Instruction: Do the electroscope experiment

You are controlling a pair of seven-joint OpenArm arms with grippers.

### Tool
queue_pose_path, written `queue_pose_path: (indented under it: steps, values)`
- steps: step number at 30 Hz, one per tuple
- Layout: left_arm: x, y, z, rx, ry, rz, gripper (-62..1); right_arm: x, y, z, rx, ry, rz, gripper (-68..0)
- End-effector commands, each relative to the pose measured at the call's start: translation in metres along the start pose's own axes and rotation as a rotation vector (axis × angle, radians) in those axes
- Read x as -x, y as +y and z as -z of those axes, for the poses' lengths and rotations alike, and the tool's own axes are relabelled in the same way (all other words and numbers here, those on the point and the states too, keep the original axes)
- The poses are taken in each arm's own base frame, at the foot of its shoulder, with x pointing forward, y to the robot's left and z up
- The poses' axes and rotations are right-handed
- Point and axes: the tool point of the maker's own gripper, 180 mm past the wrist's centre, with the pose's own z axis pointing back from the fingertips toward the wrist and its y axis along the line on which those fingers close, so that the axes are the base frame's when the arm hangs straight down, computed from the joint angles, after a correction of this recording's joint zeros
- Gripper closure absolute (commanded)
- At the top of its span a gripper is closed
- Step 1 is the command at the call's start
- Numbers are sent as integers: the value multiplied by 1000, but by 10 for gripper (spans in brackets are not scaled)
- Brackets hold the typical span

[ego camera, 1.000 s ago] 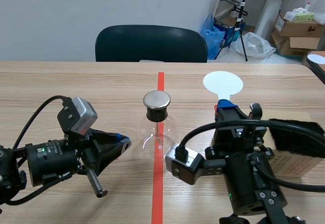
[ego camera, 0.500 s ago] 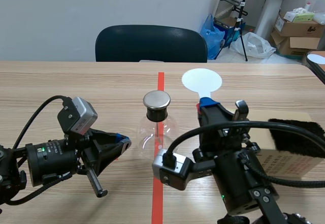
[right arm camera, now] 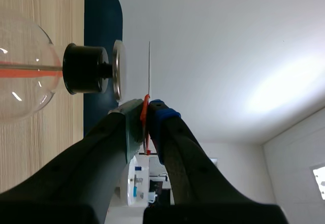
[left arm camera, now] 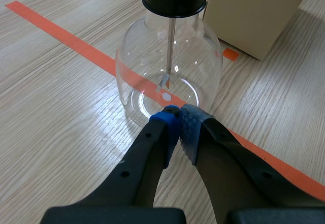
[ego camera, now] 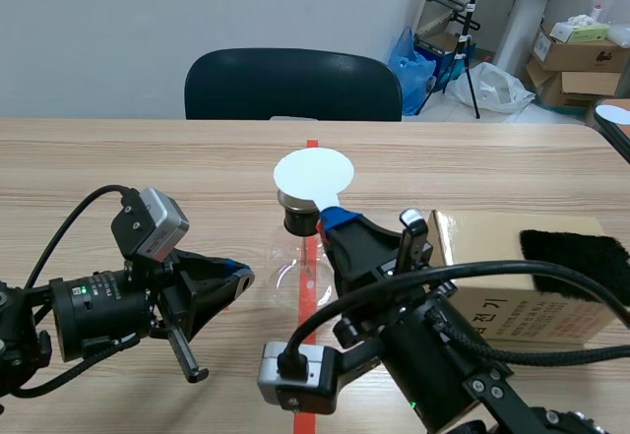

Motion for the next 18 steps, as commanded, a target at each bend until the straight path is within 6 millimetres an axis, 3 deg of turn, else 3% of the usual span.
queue_pose_path:
  steps: [1,18]
  values:
    - [-10,1,1,-3,-35,-3,-30,4,-12,5,40,-2,-9,-9]
    - [-10,1,0,-3,-34,-3,-30,-1,-11,5,37,-32,-9,-9]
